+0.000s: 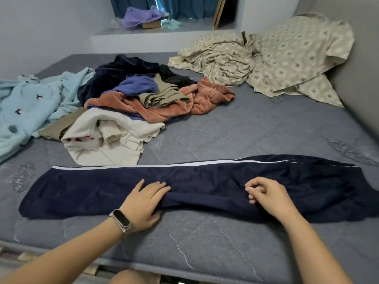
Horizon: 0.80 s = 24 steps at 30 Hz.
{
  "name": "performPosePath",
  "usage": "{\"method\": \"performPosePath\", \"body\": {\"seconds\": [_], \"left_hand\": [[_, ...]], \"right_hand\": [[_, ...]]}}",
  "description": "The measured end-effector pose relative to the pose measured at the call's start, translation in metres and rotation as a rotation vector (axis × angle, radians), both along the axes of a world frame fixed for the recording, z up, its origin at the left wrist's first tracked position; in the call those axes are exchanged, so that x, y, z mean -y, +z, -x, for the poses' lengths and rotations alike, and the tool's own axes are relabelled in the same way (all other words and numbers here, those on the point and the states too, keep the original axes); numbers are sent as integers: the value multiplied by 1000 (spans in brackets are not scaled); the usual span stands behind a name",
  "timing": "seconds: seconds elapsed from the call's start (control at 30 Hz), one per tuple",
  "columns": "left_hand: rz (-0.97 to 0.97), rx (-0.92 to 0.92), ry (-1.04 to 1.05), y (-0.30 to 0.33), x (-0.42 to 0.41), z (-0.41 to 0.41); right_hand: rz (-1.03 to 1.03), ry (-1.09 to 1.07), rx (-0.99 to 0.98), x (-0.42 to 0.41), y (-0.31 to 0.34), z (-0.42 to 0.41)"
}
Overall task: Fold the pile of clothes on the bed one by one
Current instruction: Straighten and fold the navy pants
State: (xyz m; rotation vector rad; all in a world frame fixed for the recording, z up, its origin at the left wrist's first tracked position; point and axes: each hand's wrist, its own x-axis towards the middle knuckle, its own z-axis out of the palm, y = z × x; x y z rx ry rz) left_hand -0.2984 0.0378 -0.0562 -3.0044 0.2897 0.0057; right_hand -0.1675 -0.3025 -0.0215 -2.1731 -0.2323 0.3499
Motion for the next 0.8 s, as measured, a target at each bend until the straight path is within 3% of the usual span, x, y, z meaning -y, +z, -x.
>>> {"method": "performPosePath", "body": {"seconds": [0.07,0.13,0.23,0.3,0.37,0.47,0.53,0.6,0.73,0.8], "left_hand": [[76,96,-156,-5,24,-10],[204,136,-152,4,43,-23],[529,177,134,19,57,-44],[653,260,284,25,61,-63],[675,273,388,31,69,-81],[544,322,474,35,77,-96],[340,454,416,32,83,-94],[268,548,251,24,95,-87],[312,314,-185,-7,132,-66],[323,168,-266,-22,154,-64]], "right_hand": [[69,-28,43,7,-6,2],[127,-6,163,8,-1,7],[106,59,169,10,12,15],[276,183,147,7,12,23],[416,238,163,2,6,30],[459,53,231,-4,-1,22],[451,-111,268,-1,-6,12],[452,-200,280,5,-11,3],[327,-222,323,17,-15,-12],[184,-206,300,25,-17,-21]]}}
